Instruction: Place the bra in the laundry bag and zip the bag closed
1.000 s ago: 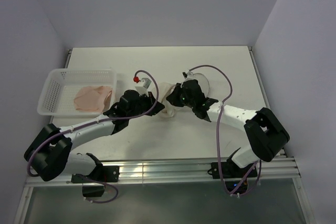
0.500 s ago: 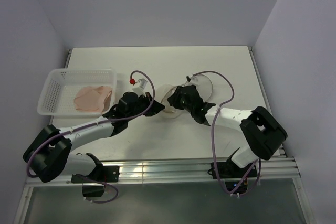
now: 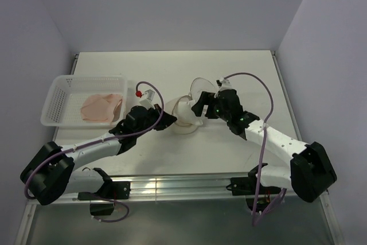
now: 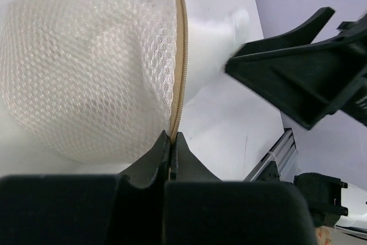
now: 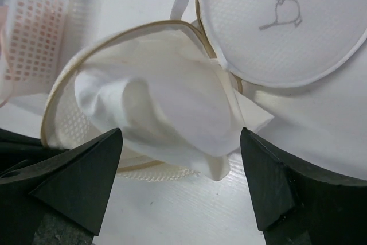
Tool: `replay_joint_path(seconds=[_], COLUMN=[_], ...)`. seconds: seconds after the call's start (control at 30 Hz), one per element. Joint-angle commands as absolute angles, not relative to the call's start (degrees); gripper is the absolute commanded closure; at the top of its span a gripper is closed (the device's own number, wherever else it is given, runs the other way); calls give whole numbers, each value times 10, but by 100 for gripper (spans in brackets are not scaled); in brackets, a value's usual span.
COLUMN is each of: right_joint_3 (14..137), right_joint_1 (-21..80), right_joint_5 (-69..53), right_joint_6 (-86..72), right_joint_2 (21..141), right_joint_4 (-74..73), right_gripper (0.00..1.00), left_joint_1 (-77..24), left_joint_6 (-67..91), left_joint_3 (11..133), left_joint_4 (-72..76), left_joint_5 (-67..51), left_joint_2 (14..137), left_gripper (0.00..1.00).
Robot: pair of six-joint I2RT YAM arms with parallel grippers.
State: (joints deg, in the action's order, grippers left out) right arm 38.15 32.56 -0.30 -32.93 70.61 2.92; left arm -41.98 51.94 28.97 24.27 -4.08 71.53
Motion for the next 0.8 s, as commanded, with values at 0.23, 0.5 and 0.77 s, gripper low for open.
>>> replay_joint_path(seconds=[0.23,0.5,0.77], right_joint_3=[410,447,419], right_joint_1=[331,377,403], right_joint_5=[-104,-76,21], right_joint_6=[-341,-358,-415], right_joint_2=[748,829,823], right_joint_4=[62,100,198], right_gripper=[42,85,95], left_joint_1=[-423,-419,-419], left_joint_6=[521,517,534], left_joint_3=[287,287,280], left_joint_4=[323,345,368], left_joint_5=[-55,-80,-101], left_joint_2=[726,720,741], left_gripper=[100,100,100])
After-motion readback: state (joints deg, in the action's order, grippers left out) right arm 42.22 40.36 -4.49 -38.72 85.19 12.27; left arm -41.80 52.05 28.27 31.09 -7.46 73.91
